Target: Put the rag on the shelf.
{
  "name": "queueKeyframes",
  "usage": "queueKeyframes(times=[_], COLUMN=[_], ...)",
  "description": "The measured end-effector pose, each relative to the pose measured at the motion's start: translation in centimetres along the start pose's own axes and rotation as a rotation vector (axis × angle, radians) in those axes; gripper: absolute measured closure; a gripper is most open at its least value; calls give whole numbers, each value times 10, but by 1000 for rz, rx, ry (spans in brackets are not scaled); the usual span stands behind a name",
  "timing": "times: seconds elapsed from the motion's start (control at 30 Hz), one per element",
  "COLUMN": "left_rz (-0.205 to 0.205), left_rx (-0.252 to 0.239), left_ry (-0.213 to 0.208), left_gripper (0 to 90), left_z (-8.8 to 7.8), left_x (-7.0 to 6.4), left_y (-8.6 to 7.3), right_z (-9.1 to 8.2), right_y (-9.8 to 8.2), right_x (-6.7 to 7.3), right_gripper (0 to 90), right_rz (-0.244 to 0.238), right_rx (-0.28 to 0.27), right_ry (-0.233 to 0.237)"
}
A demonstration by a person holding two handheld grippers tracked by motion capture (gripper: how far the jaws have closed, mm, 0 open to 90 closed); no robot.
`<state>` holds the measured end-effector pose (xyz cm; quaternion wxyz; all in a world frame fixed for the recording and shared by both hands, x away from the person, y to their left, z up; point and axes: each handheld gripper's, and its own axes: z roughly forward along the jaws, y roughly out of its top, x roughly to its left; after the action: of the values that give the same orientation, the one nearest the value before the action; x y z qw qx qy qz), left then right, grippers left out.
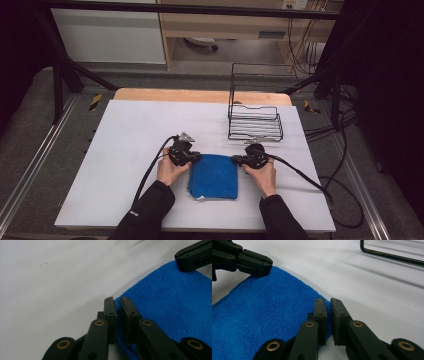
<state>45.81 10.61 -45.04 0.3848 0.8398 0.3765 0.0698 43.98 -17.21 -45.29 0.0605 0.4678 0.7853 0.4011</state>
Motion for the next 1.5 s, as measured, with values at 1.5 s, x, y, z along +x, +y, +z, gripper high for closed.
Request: queueKeyframes(times=[1.5], left_rz=[8], left_rx=[-325], left_ry=[-22], left_gripper=[849], left_z=[-83], left_x=[-39], left_y=[5], right_z=[-74], right_y=[13], right_x=[38], right_gripper=[866], right_rz=[-143], right_rx=[-317], right_ry=[19])
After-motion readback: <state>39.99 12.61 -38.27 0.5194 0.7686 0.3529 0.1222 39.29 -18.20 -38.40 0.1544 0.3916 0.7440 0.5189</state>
